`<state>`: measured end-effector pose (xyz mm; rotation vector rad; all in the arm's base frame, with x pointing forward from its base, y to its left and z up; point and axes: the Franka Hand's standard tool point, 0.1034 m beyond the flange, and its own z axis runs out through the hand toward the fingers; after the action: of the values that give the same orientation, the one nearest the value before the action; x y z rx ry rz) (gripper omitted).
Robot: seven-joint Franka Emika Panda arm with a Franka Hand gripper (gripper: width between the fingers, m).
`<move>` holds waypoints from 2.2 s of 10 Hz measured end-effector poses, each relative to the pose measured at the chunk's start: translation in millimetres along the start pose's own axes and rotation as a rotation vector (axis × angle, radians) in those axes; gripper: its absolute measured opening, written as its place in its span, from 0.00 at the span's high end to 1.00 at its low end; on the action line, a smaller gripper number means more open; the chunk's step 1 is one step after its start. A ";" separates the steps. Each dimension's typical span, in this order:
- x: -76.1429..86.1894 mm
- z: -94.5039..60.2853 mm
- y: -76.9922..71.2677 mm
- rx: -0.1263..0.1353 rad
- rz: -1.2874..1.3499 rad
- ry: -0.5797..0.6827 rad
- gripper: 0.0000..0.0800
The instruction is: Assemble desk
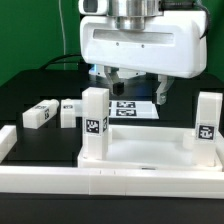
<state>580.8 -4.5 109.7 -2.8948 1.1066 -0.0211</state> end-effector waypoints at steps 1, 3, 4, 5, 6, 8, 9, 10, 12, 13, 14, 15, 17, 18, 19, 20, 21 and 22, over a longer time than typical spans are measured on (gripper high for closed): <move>0.7 0.1 0.9 0.000 0.002 0.000 0.19; 0.1 1.0 0.7 -0.002 0.001 -0.001 0.19; 0.0 1.4 0.8 -0.002 0.001 -0.001 0.19; -0.1 1.9 1.0 -0.003 0.001 -0.002 0.19; -0.7 2.3 1.1 -0.003 0.001 -0.002 0.19; -17.4 13.3 8.1 0.008 0.114 0.010 0.19; -16.4 12.1 7.1 0.005 0.114 0.004 0.19; -15.1 11.4 5.8 0.008 0.112 0.007 0.19; -17.6 13.1 4.4 0.014 0.209 -0.001 0.19; -18.9 14.0 3.8 0.019 0.295 -0.008 0.19; -22.7 18.6 8.0 0.023 0.439 -0.025 0.19; -25.2 23.1 12.0 0.025 0.542 -0.030 0.19; -27.6 26.1 10.9 0.025 0.624 -0.031 0.19; -28.9 26.6 9.7 0.030 0.703 -0.039 0.19; -30.5 27.5 8.3 0.032 0.770 -0.046 0.19; -31.5 27.9 7.5 0.033 0.815 -0.051 0.19; -32.8 29.1 8.2 0.034 0.862 -0.058 0.19; -37.6 34.3 14.4 0.027 0.929 -0.070 0.19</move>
Offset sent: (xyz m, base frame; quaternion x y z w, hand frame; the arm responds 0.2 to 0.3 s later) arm 0.0000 0.0000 0.0000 0.0000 0.0000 0.0000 1.0000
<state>544.1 11.1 74.9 -2.0581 2.2484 0.0921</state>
